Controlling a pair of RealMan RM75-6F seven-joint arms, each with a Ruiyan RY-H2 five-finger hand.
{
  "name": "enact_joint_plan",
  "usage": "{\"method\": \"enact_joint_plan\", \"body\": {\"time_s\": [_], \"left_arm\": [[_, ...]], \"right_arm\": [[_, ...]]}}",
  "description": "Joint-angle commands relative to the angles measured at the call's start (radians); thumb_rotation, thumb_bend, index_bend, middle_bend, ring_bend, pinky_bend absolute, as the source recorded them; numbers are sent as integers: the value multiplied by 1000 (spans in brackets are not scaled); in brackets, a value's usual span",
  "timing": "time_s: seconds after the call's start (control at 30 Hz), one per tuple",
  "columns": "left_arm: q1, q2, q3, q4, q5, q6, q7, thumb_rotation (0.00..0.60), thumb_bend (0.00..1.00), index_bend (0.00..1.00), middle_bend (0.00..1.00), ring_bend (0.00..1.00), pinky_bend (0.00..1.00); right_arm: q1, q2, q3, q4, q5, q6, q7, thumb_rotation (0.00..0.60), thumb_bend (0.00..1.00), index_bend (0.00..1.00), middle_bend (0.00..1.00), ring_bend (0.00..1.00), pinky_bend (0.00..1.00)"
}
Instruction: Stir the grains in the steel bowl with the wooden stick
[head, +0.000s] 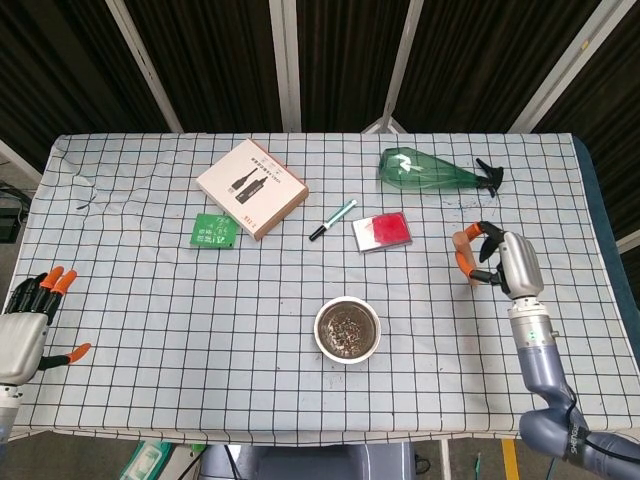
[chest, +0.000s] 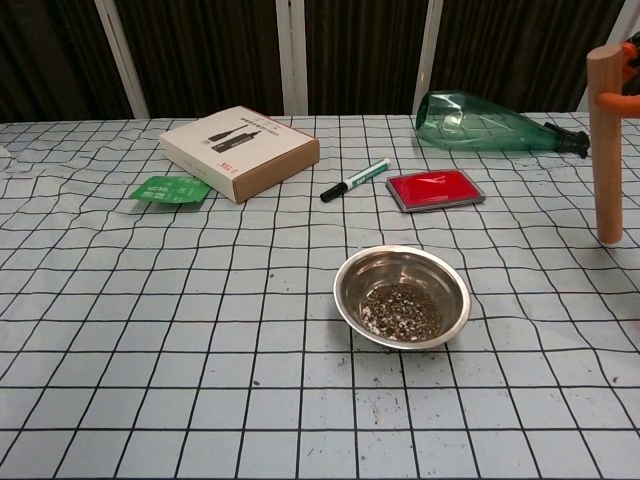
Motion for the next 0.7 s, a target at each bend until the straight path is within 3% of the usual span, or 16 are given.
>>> {"method": "enact_joint_plan", "body": {"time_s": [0.03, 0.37, 0.7], "left_arm": [[0, 0, 0, 0, 0, 1, 0, 600, 69, 0, 0, 0, 0], [2, -1, -1, 1, 3, 6, -5, 600, 68, 0, 0, 0, 0], [7, -3, 0, 13, 6, 13, -25, 600, 69, 0, 0, 0, 0]], "right_arm": [[-10, 0, -2, -3, -14, 14, 31, 600, 483, 842, 621, 688, 598], [-42, 21, -6, -64, -60, 65, 103, 600, 484, 847, 638, 716, 651], [-73, 31, -9, -195, -100, 127, 151, 600, 484, 848, 640, 719, 651]]}}
